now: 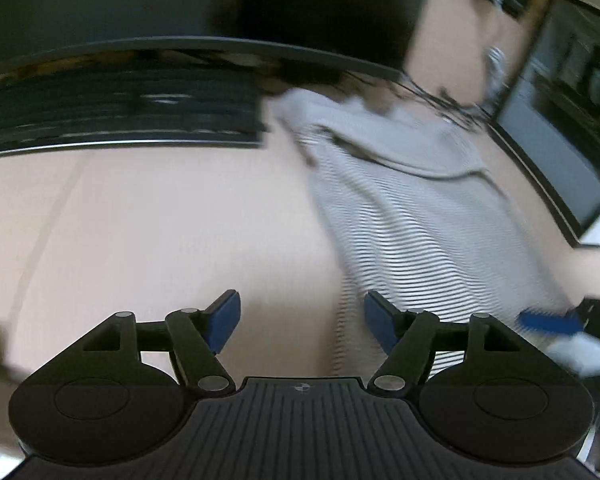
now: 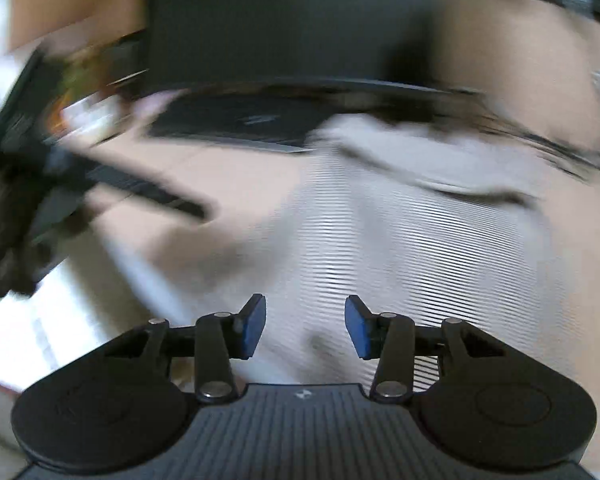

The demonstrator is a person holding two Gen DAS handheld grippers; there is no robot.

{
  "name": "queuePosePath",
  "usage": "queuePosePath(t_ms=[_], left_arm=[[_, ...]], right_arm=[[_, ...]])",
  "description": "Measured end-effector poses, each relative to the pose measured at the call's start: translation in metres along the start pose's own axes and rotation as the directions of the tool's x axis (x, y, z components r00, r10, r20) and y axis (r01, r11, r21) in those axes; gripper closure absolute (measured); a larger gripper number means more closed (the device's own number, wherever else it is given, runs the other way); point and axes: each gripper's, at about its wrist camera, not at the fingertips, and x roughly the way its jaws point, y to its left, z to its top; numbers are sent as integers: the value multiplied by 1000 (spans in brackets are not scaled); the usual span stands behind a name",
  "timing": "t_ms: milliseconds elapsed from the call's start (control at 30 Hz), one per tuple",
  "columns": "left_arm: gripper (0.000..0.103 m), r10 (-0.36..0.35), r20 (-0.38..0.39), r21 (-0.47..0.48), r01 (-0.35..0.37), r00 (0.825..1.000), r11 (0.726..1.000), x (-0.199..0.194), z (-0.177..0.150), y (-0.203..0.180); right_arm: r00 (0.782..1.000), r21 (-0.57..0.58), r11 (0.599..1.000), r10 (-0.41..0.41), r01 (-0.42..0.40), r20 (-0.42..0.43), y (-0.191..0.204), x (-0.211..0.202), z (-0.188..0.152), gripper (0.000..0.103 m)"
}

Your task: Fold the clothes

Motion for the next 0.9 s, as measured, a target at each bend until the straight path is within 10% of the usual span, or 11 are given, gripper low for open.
queuePosePath(t_ms=[133, 233, 633, 700, 767, 800, 900], left_arm=[[21, 73, 31, 2, -73, 997, 997, -27, -21, 6], [15, 57, 40, 81, -60, 998, 995, -42, -38, -3], [12, -8, 211, 496, -99, 978, 863, -18, -36, -105], [20, -36, 234, 554, -103, 972, 826, -11, -33, -123], [74, -63, 254, 607, -109, 965, 787, -4, -30, -141], [90, -40, 249, 589, -118, 968, 800, -1, -26, -140], [93, -7, 227, 369, -79, 974, 926, -5, -4, -109]], right_arm=[[997, -197, 978, 68, -75, -40, 47, 33, 2, 61], [1000, -278, 961, -5, 7, 8, 54, 31, 5, 99], [980, -236, 969, -28, 74, 195, 27, -52, 53, 99], [980, -233, 970, -19, 66, 197, 25, -53, 57, 99], [980, -218, 975, -6, 50, 198, 22, -54, 59, 99], [978, -202, 978, -16, 59, 207, 18, -58, 60, 98], [969, -134, 983, -95, 129, 229, -6, -75, 49, 82]])
